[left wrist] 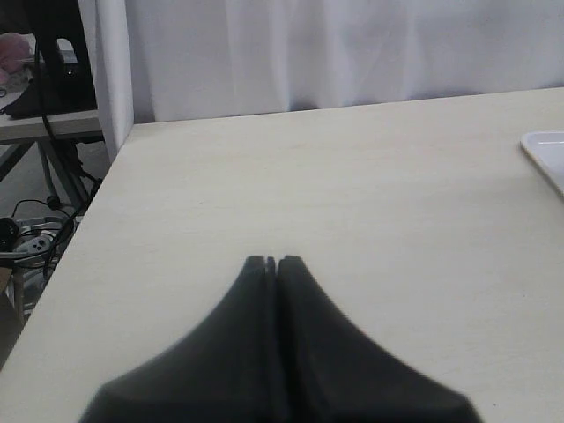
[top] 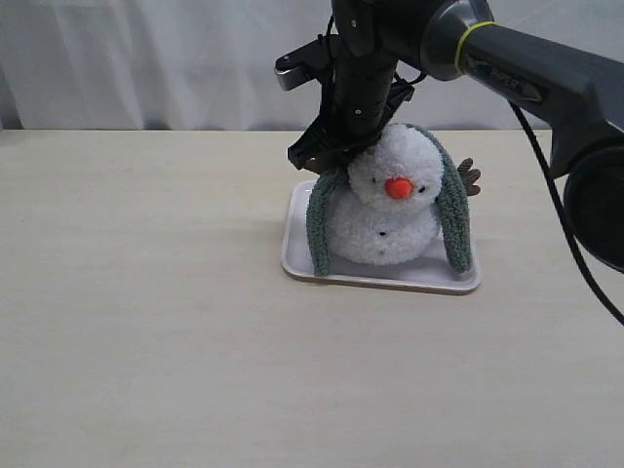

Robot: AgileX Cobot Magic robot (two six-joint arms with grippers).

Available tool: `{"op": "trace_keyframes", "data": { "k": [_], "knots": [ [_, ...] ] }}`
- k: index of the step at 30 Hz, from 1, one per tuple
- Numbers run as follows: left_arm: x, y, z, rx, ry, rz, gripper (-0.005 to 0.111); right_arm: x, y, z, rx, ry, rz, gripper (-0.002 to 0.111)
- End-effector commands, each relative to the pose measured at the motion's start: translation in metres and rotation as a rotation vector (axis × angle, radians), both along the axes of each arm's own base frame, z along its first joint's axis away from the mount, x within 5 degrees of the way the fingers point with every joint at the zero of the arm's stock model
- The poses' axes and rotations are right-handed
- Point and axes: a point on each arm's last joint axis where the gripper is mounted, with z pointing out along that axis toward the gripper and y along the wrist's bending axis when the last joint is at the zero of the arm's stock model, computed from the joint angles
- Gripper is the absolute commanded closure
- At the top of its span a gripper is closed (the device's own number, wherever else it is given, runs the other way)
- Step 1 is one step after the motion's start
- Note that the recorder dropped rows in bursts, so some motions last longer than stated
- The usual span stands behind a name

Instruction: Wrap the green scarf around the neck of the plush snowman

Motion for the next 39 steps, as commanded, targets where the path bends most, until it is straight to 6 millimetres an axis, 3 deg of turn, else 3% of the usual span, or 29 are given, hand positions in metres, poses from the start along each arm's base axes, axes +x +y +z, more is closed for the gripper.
{"op": "trace_keyframes", "data": {
  "k": [1,7,11,14,19,24,28,33,39],
  "knots": [
    [0.000,0.000,0.000,-0.002,-0.014,0.001,0.107,-0.009,-0.007,0.041,0.030,-0.067,-0.002,0.104],
    [0.000,0.000,0.001,-0.002,-0.016,0.001,0.107,-0.026,-0.011,0.086,0.116,-0.130,0.010,0.086],
    [0.000,0.000,0.001,-0.002,-0.016,0.001,0.107,-0.039,-0.023,0.112,0.140,-0.167,-0.008,0.071],
    [0.000,0.000,0.001,-0.002,-0.016,0.001,0.107,-0.046,-0.038,0.120,0.152,-0.164,-0.035,0.063],
    [0.000,0.000,0.001,-0.002,-0.016,0.001,0.107,-0.057,-0.081,0.121,0.185,-0.102,-0.125,0.062],
    [0.000,0.000,0.001,-0.002,-0.016,0.001,0.107,-0.070,-0.124,0.096,0.230,-0.007,-0.202,0.062],
    [0.000,0.000,0.001,-0.002,-0.016,0.001,0.107,-0.072,-0.143,0.058,0.283,0.052,-0.193,0.062],
    [0.000,0.000,0.001,-0.002,-0.016,0.001,0.107,-0.076,-0.151,0.004,0.271,0.016,-0.118,0.062],
    [0.000,0.000,0.000,-0.002,-0.013,0.001,0.107,-0.073,-0.153,-0.027,0.266,-0.083,-0.133,0.062]
  ]
}}
